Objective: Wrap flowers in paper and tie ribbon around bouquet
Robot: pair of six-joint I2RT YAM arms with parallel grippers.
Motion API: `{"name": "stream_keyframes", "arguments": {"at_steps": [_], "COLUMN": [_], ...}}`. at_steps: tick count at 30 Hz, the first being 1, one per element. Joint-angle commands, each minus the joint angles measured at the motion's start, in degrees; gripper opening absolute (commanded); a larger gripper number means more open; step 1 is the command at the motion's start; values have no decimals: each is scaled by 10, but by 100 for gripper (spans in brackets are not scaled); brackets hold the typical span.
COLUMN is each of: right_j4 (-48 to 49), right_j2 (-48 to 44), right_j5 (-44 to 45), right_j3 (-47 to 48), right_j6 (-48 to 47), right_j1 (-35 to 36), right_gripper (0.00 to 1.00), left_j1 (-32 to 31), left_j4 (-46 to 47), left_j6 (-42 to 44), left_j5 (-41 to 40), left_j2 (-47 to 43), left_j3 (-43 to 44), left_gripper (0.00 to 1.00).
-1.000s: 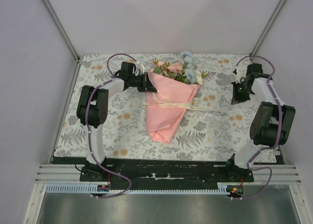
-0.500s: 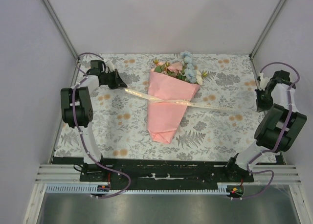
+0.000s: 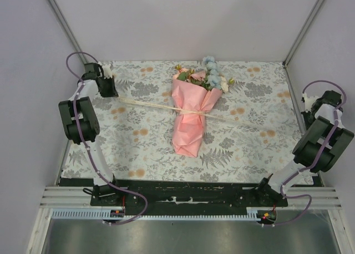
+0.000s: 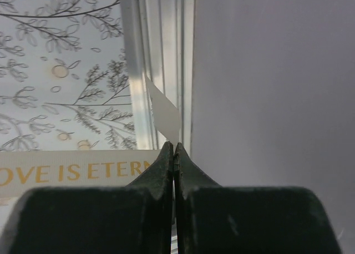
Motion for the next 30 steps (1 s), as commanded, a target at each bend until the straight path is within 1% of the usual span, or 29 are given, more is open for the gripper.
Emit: {"name": "stream_keyframes", "arguments": {"at_steps": [1, 7, 13, 14, 15, 16, 17, 18, 20, 21, 24, 27, 30], "right_j4": [140, 213, 218, 207, 166, 142, 108, 72, 38, 27, 1, -6, -21], "right_j2": [9, 8, 8, 8, 5, -14, -30, -55, -101, -114, -123, -122, -129], "right_j5": [95, 108, 101, 89, 63, 46, 15, -31, -116, -140, -210, -246, -279], "right_j3": [-10, -22, -9, -1, 13, 16, 16, 12, -9, -19, -27, -29, -18], "right_j6": [-110, -186, -192, -187, -175, -158, -151, -144, -134, -129, -120, -139, -145], "right_j1": [-36, -66, -66, -65, -65, -46, -25, 1, 52, 79, 121, 152, 181], "right_gripper": [0, 0, 0, 0, 0, 0, 0, 0, 0, 0, 0, 0, 0], "left_j1": [29, 37, 39, 39, 39, 36, 28, 20, -5, -19, -53, -77, -107], "left_j4": [0, 14, 28, 25, 15, 7, 6, -4, -21, -36, -53, -81, -88], "left_j6": [93, 134, 167, 166, 170, 181, 188, 202, 218, 237, 265, 315, 363], "left_j5": [-148, -226, -272, -259, -211, -134, -92, -21, 43, 73, 90, 114, 120], "left_j2": [22, 33, 38, 34, 25, 6, -11, -30, -57, -65, -77, -98, -143], "left_j3": [41, 44, 50, 51, 50, 37, 23, 4, -21, -27, -49, -70, -108], "left_gripper": [2, 2, 2, 2, 2, 2, 2, 2, 2, 2, 2, 2, 2]}}
